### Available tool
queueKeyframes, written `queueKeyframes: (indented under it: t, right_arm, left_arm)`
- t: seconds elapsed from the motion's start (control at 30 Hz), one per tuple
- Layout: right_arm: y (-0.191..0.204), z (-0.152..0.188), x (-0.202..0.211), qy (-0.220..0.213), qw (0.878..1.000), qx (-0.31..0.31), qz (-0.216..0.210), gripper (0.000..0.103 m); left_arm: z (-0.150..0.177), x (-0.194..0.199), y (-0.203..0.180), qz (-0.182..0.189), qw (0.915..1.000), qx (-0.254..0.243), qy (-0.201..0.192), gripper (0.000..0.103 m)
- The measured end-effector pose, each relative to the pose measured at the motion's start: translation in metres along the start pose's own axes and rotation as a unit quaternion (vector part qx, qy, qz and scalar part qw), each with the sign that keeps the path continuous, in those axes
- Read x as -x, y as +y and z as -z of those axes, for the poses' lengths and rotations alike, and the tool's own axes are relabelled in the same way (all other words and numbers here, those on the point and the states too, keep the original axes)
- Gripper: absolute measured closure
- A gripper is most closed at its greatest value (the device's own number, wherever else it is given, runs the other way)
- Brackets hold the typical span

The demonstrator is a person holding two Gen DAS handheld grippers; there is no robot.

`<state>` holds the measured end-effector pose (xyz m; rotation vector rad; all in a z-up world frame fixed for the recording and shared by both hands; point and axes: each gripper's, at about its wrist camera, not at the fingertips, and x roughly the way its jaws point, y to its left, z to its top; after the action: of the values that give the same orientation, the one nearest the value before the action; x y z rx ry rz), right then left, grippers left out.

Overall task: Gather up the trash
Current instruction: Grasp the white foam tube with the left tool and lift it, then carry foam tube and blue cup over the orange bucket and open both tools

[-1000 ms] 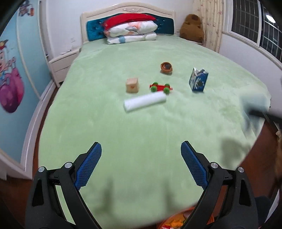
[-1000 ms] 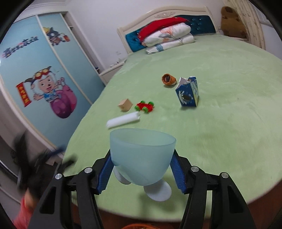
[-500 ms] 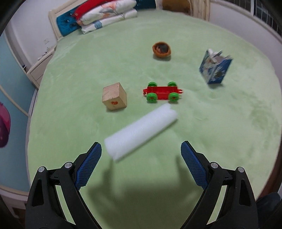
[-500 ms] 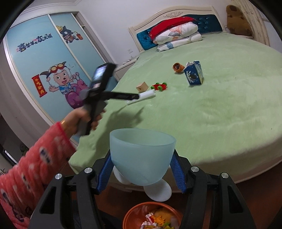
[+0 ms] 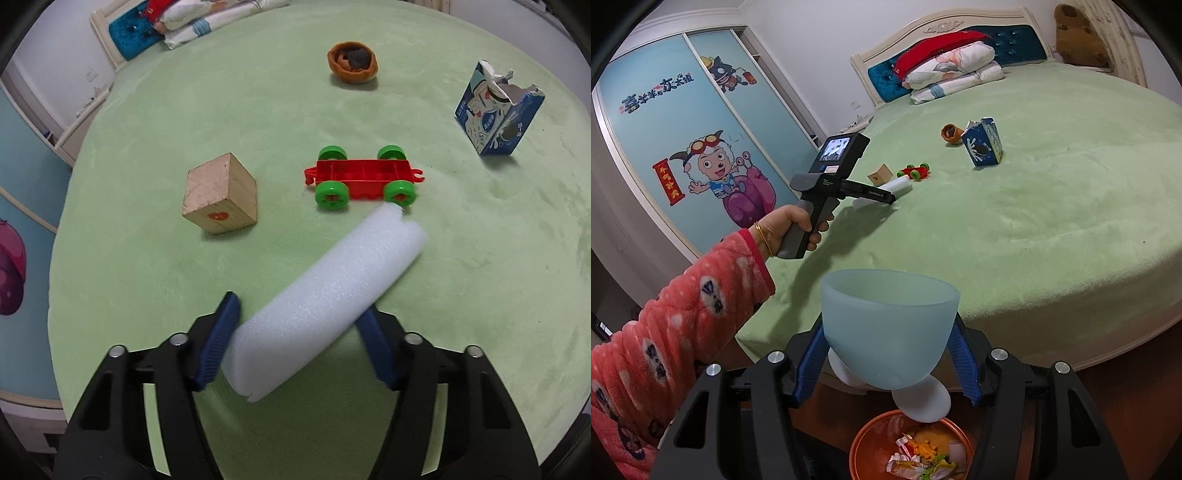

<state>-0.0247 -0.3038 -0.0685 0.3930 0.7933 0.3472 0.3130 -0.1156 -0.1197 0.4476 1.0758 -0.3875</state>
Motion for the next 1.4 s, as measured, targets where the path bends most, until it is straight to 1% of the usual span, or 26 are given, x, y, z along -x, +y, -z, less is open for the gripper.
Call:
queueKeyframes:
  t: [0.03,0.07,0.13,0.17,0.23,0.27,0.3,0.37,0.4,0.43,0.47,0.5,0.53,0.63,0.73,0.87,1.0,1.1,1.13,1.2,1.27,1.33,1.4]
  right_arm:
    - [0.001,0.001,0.000,0.000,1.000,-0.001,-0.001,0.044]
    - [0.002,0.001,0.001,0.000,1.000,-0.002,-0.003,0.044]
    - [0.004,0.002,0.001,-0.002,1.000,-0.002,-0.005,0.044]
    - [0.006,0.004,0.002,-0.004,1.000,0.001,-0.003,0.044]
    - [0.007,0.004,0.003,-0.004,1.000,0.005,0.001,0.044]
    - [0.007,0.005,0.003,-0.004,1.000,0.006,0.001,0.044]
    - [0.008,0.005,0.004,-0.003,1.000,0.006,0.000,0.044]
    - [0.011,0.006,0.005,-0.004,1.000,0.009,0.003,0.044]
    - [0.012,0.007,0.007,-0.006,1.000,0.011,0.006,0.044]
    - [0.015,0.008,0.008,-0.007,1.000,0.015,0.007,0.044]
    - [0.017,0.009,0.010,-0.009,1.000,0.018,0.007,0.044]
    - [0.019,0.010,0.012,-0.009,1.000,0.020,0.006,0.044]
    - [0.021,0.011,0.013,-0.009,1.000,0.022,0.005,0.044]
    - [0.028,0.015,0.015,-0.009,0.999,0.032,0.002,0.044]
    - [0.036,0.019,0.015,-0.006,0.999,0.042,-0.005,0.044]
    - [0.047,0.026,0.011,0.004,0.998,0.054,-0.013,0.044]
    - [0.060,0.036,0.007,0.014,0.997,0.070,-0.010,0.044]
    - [0.064,0.047,0.000,0.031,0.996,0.078,-0.003,0.044]
    - [0.064,0.051,-0.003,0.038,0.996,0.079,0.001,0.044]
    - [0.062,0.057,-0.007,0.049,0.996,0.080,0.011,0.044]
    - [0.058,0.066,-0.013,0.066,0.995,0.074,0.021,0.044]
    - [0.053,0.076,-0.021,0.083,0.994,0.069,0.029,0.044]
    - [0.049,0.092,-0.032,0.107,0.991,0.068,0.048,0.044]
  left_arm:
    - [0.001,0.002,-0.002,-0.003,1.0000,0.005,-0.004,0.050]
    - [0.003,0.004,-0.002,-0.003,0.9999,0.012,-0.007,0.052]
    - [0.008,0.013,-0.002,-0.001,0.9990,0.038,-0.024,0.062]
    - [0.010,0.018,-0.002,0.003,0.9985,0.044,-0.033,0.066]
    - [0.021,0.034,-0.003,0.007,0.9970,0.058,-0.052,0.069]
    - [0.028,0.043,-0.004,0.003,0.9961,0.064,-0.061,0.070]
    - [0.034,0.052,-0.002,0.008,0.9944,0.073,-0.076,0.070]
    - [0.048,0.074,0.001,0.037,0.9895,0.089,-0.107,0.072]
    - [0.059,0.091,0.001,0.022,0.9874,0.096,-0.124,0.072]
    - [0.068,0.104,0.001,0.015,0.9859,0.101,-0.133,0.072]
    - [0.075,0.113,0.000,0.021,0.9845,0.106,-0.138,0.072]
    - [0.088,0.128,0.000,0.032,0.9811,0.117,-0.151,0.072]
    - [0.101,0.142,-0.003,0.032,0.9796,0.119,-0.159,0.072]
    - [0.136,0.173,-0.015,0.014,0.9775,0.117,-0.175,0.072]
    - [0.169,0.199,-0.024,0.015,0.9748,0.115,-0.191,0.072]
    - [0.213,0.220,-0.041,0.025,0.9767,0.106,-0.185,0.073]
    - [0.251,0.219,-0.060,0.042,0.9802,0.104,-0.163,0.073]
    - [0.277,0.211,-0.076,0.036,0.9837,0.105,-0.141,0.072]
    - [0.287,0.206,-0.079,0.038,0.9843,0.112,-0.131,0.073]
    - [0.302,0.196,-0.081,0.055,0.9841,0.125,-0.113,0.073]
    - [0.317,0.184,-0.083,0.048,0.9845,0.140,-0.094,0.073]
    - [0.326,0.169,-0.083,0.059,0.9834,0.155,-0.074,0.073]
    - [0.336,0.154,-0.088,0.065,0.9822,0.167,-0.056,0.073]
